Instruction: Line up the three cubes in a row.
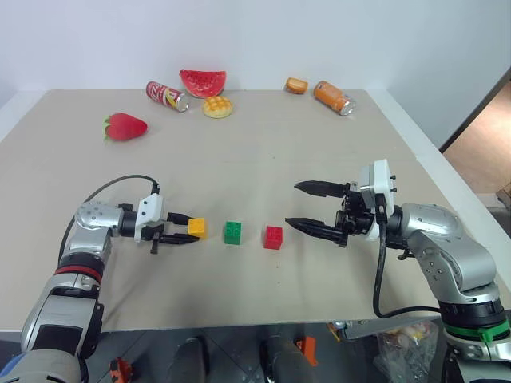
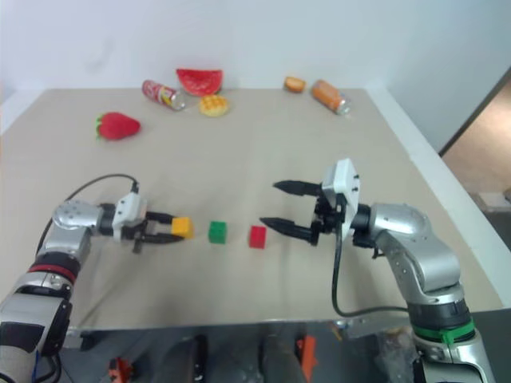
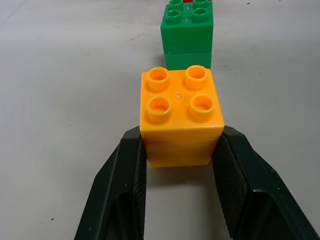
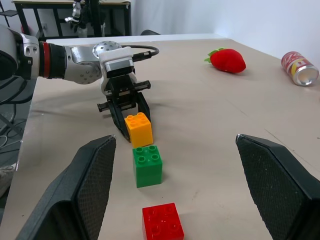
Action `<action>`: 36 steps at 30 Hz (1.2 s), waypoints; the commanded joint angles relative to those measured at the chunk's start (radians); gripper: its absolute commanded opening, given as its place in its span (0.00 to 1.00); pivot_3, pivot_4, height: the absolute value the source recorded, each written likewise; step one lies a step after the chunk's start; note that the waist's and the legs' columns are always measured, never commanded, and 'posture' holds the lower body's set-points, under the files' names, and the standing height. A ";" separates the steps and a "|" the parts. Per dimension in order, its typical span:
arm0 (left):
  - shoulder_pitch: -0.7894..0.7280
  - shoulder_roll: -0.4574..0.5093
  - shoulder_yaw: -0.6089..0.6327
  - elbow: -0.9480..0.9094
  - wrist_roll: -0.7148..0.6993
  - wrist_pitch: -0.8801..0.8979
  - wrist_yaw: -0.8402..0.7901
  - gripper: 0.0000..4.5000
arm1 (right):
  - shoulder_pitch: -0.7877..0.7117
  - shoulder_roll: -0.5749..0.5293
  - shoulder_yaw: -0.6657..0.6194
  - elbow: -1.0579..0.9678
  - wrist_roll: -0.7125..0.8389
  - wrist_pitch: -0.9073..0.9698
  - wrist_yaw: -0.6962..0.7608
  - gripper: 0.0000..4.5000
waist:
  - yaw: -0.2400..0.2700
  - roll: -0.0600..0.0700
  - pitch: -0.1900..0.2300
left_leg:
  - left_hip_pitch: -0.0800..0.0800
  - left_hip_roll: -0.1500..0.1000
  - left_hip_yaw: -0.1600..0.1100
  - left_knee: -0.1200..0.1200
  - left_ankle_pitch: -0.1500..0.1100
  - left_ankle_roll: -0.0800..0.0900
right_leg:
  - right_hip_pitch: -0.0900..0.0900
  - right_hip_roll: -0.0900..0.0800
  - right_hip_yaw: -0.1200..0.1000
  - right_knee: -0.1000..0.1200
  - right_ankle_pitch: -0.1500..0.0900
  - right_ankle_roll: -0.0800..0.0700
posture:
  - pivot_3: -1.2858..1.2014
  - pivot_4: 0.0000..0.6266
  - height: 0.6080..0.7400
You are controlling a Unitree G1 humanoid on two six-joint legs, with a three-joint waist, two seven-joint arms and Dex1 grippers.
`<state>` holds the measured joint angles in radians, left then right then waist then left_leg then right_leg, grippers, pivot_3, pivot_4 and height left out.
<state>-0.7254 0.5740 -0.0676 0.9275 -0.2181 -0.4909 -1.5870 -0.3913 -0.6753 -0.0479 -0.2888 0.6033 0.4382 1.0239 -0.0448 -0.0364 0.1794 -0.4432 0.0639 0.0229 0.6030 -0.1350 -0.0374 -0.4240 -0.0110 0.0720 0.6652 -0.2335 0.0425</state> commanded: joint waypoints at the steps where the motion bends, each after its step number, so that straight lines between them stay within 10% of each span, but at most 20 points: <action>1: -0.021 0.025 -0.011 0.021 -0.006 -0.012 -0.027 0.29 | -0.003 -0.011 -0.033 -0.034 0.016 -0.004 -0.002 0.88 | 0.000 0.000 0.000 | 0.000 0.000 0.000 0.000 0.000 0.000 | 0.000 0.000 0.000 0.000 0.000 0.000 | 0.52 0.24 1.00; 36: -0.045 0.117 -0.238 -0.040 -0.168 0.024 -0.027 0.29 | 0.031 -0.020 -0.040 -0.063 0.029 0.013 -0.017 0.88 | 0.000 0.000 0.000 | 0.000 0.000 0.000 0.000 0.000 0.000 | 0.000 0.001 0.000 0.000 0.000 0.000 | 0.52 0.24 1.00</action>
<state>-0.7522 0.6767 -0.2841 0.9087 -0.3681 -0.4534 -1.6046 -0.3593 -0.6827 -0.0479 -0.3058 0.6146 0.4522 1.0139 -0.0451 -0.0363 0.1794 -0.4433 0.0643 0.0227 0.6030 -0.1350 -0.0373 -0.4243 -0.0104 0.0722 0.6654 -0.2337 0.0421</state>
